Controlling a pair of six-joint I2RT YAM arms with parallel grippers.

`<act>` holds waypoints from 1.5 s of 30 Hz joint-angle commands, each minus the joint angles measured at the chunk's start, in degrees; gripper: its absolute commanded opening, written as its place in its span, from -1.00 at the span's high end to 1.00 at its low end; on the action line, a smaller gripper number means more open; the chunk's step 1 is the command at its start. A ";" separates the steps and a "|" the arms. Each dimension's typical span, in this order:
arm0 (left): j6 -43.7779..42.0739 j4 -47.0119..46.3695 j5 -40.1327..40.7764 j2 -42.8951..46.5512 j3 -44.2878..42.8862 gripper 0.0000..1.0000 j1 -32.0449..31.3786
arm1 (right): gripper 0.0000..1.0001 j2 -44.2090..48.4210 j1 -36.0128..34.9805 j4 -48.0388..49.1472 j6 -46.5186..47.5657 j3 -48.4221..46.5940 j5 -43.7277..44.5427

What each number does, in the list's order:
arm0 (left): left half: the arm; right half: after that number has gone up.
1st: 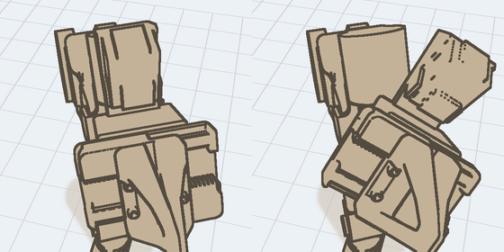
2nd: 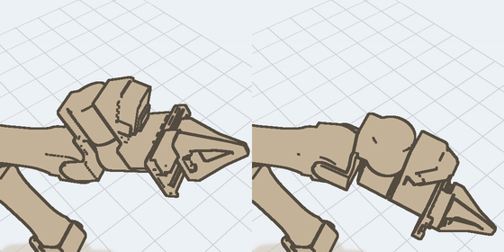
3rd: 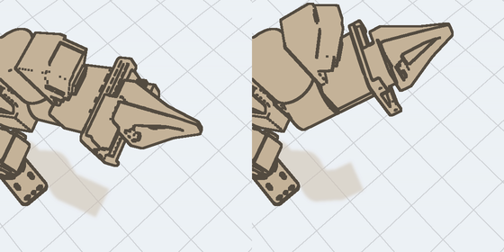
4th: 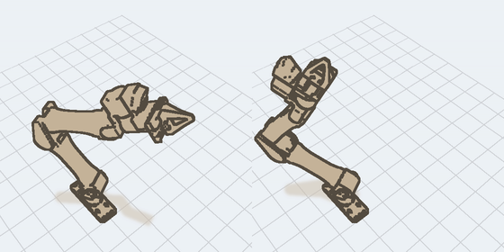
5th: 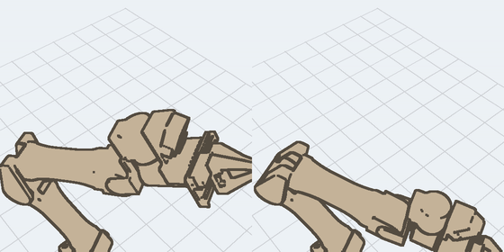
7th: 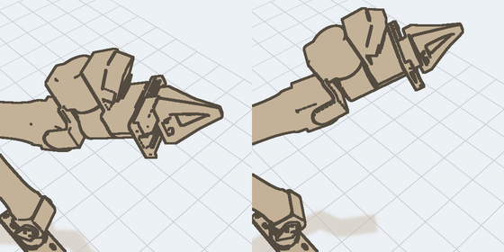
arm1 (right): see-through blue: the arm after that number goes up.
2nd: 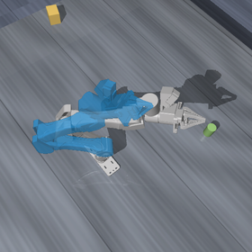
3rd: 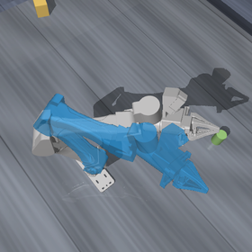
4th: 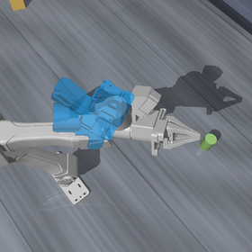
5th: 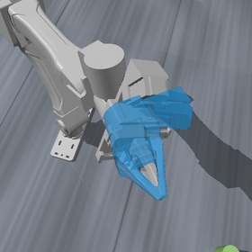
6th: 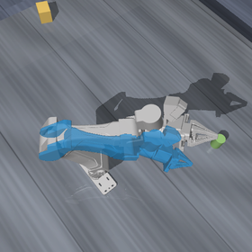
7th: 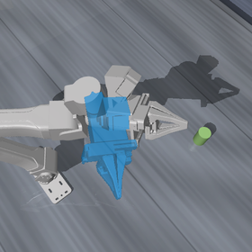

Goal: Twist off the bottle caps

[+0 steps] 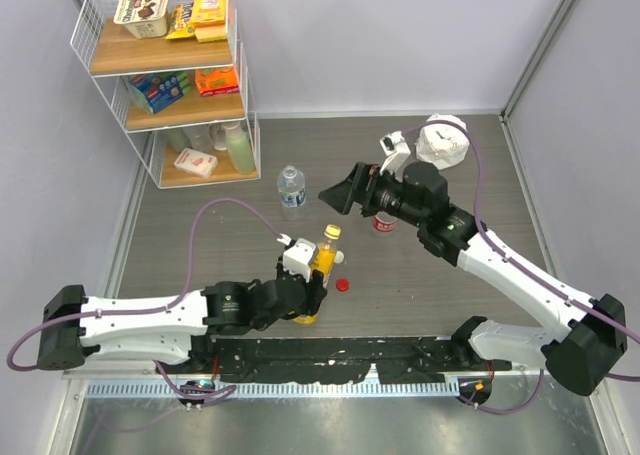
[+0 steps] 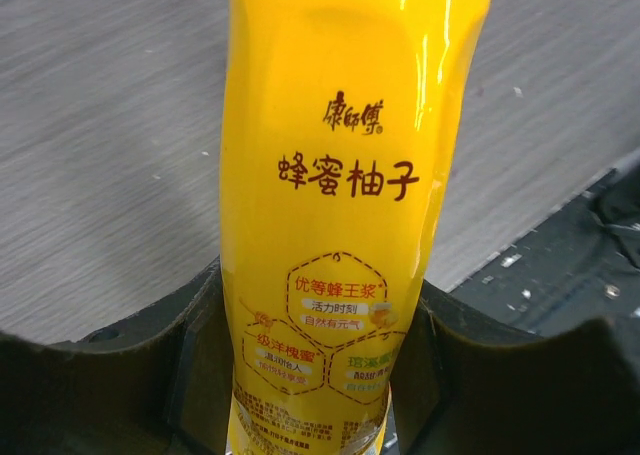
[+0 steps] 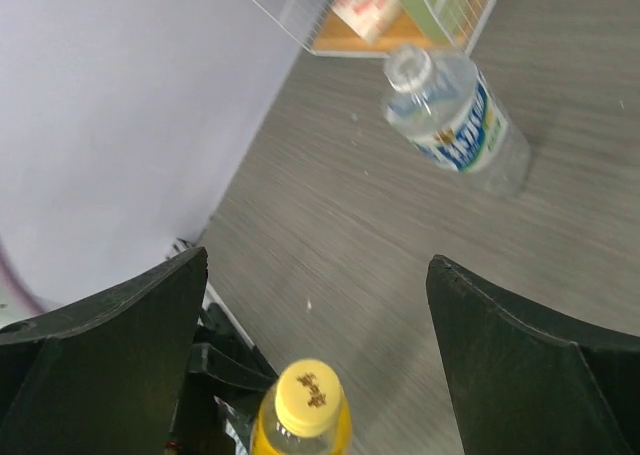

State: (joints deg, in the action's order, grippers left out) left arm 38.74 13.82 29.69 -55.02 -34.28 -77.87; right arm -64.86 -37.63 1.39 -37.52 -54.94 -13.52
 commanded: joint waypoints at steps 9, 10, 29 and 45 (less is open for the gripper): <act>7.05 15.17 21.28 -9.66 -11.33 1.00 -3.08 | -0.89 -3.96 -9.56 -9.48 1.05 -4.13 15.89; 7.22 15.61 21.63 -10.10 -11.68 1.00 -3.26 | -0.89 -4.22 -10.01 -9.47 0.96 -4.13 16.15; 9.16 16.50 23.57 -8.43 -10.89 1.00 -4.14 | 0.17 -3.34 -10.63 -3.85 -1.68 -1.05 10.71; 9.42 17.29 23.13 -9.31 -11.86 1.00 -4.31 | 0.79 -4.05 -10.63 0.63 -3.09 0.53 9.30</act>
State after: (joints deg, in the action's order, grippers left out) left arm 46.72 31.07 49.95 -64.99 -44.34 -81.87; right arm -69.52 -48.25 -2.28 -40.73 -54.63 -4.03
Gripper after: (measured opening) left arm 0.550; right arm 0.381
